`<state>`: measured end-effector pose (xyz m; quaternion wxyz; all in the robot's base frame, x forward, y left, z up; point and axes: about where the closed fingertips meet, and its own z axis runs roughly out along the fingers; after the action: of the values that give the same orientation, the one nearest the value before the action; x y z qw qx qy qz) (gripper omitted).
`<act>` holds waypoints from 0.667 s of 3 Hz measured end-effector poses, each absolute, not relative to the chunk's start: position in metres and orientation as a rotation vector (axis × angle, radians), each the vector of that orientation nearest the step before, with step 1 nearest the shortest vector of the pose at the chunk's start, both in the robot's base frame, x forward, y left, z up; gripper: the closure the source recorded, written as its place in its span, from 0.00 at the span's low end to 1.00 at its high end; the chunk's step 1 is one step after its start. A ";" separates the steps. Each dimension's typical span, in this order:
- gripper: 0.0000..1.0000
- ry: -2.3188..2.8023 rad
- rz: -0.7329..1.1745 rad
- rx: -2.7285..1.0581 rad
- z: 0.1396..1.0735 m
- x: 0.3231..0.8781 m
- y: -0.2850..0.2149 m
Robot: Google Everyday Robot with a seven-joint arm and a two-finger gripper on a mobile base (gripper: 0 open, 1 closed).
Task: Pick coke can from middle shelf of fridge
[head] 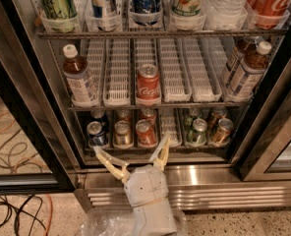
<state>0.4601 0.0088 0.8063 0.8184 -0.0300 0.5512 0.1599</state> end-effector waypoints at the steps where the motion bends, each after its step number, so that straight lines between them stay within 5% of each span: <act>1: 0.00 1.174 0.341 -0.064 0.806 0.460 0.009; 2: 0.00 1.165 0.301 -0.062 0.808 0.471 0.002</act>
Offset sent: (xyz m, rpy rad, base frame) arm 0.0296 -0.0197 0.0052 -0.0400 -0.0267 -0.0852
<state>0.4710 0.0018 0.8083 0.8240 -0.0291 0.5479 0.1415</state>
